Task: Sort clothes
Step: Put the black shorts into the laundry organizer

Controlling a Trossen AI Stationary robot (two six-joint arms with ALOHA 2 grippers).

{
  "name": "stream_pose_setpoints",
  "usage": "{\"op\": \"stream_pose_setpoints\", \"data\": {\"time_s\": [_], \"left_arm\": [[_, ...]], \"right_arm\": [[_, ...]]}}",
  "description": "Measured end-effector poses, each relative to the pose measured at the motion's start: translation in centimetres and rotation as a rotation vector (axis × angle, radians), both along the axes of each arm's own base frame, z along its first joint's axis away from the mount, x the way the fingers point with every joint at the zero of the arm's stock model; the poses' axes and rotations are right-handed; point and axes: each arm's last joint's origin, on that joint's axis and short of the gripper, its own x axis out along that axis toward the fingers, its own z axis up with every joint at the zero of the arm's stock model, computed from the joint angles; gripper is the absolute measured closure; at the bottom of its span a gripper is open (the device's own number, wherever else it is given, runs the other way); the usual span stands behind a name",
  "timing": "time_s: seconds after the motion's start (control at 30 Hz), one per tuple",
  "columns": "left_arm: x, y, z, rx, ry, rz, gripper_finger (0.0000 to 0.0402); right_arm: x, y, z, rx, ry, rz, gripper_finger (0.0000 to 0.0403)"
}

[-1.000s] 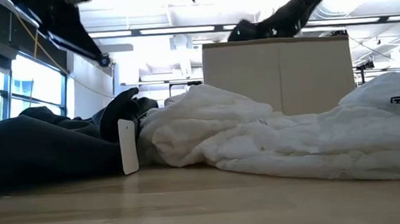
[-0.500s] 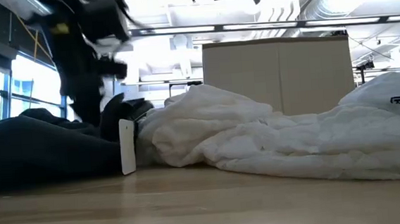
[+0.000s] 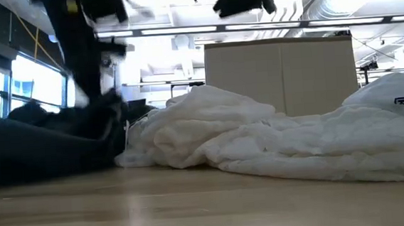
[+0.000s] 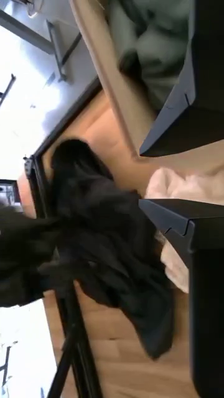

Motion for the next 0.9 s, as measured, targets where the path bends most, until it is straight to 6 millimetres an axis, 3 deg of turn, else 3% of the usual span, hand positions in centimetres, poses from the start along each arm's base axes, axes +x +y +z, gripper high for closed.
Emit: {"op": "stream_pose_setpoints", "data": {"time_s": [0.23, 0.33, 0.4, 0.53, 0.67, 0.9], "left_arm": [[-5.2, -0.8, 13.3, 0.137, -0.580, -0.105, 0.0396], [-7.2, -1.3, 17.2, 0.208, -0.813, -0.210, 0.0396], [-8.0, -1.5, 18.7, 0.240, -0.923, -0.273, 0.0396], [-8.4, -1.7, 19.1, 0.248, -0.986, -0.349, 0.0396], [-7.1, -1.7, 17.4, 0.220, -0.916, -0.368, 0.0396], [-4.7, -1.4, 14.7, 0.179, -0.803, -0.370, 0.0396]], "right_arm": [[0.4, 0.2, -0.2, -0.017, -0.150, 0.022, 0.0286], [0.7, 0.0, 1.0, -0.067, -0.249, 0.038, 0.0286], [0.9, 0.1, 1.6, -0.119, -0.294, 0.072, 0.0286], [1.7, 0.5, 2.4, -0.222, -0.405, 0.210, 0.0286], [3.2, 0.9, 2.7, -0.365, -0.529, 0.293, 0.0279], [6.2, 1.4, 5.6, -0.481, -0.498, 0.328, 0.0210]]}}
